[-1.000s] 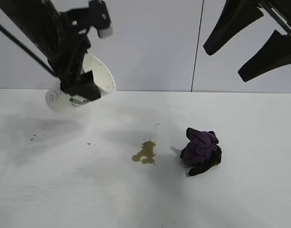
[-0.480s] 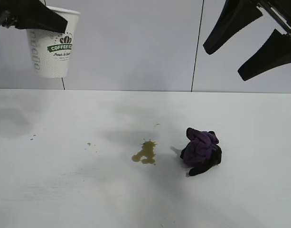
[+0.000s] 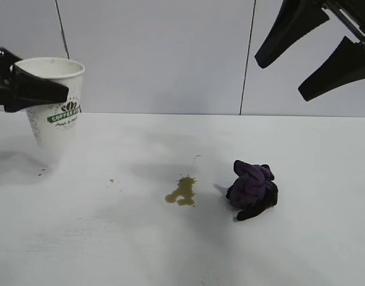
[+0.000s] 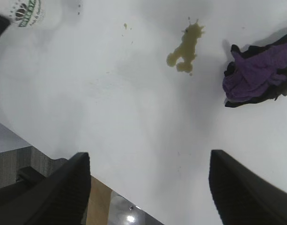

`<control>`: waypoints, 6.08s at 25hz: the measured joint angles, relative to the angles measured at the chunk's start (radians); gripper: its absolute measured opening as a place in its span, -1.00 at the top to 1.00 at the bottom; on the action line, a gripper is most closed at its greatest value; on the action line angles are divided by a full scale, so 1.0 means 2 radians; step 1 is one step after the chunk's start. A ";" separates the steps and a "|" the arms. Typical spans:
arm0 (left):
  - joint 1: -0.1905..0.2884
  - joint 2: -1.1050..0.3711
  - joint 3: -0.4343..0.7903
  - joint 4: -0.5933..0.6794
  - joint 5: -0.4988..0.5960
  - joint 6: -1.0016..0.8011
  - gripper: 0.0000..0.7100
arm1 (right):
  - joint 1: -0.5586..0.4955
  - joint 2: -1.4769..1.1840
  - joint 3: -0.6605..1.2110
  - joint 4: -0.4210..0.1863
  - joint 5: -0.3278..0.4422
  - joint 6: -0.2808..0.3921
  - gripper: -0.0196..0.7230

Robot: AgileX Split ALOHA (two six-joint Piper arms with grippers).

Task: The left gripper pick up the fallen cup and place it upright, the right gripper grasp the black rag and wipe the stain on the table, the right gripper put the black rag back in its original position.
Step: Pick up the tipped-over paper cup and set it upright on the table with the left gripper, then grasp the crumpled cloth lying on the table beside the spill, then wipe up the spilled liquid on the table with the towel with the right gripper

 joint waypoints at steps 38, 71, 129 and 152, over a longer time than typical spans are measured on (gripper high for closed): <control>0.000 -0.010 -0.008 0.264 -0.260 -0.262 -0.95 | 0.000 0.000 0.000 -0.004 -0.022 0.000 -0.37; 0.092 -0.741 -0.019 0.446 0.127 -0.816 -0.96 | 0.000 0.000 0.000 -0.008 -0.013 0.000 -0.37; -0.068 -0.925 0.231 0.862 0.073 -1.212 -0.96 | 0.068 0.274 -0.064 -0.214 -0.133 0.092 0.32; -0.068 -0.925 0.231 0.863 0.073 -1.212 -0.96 | 0.207 0.243 -0.194 -0.113 -0.151 0.080 0.65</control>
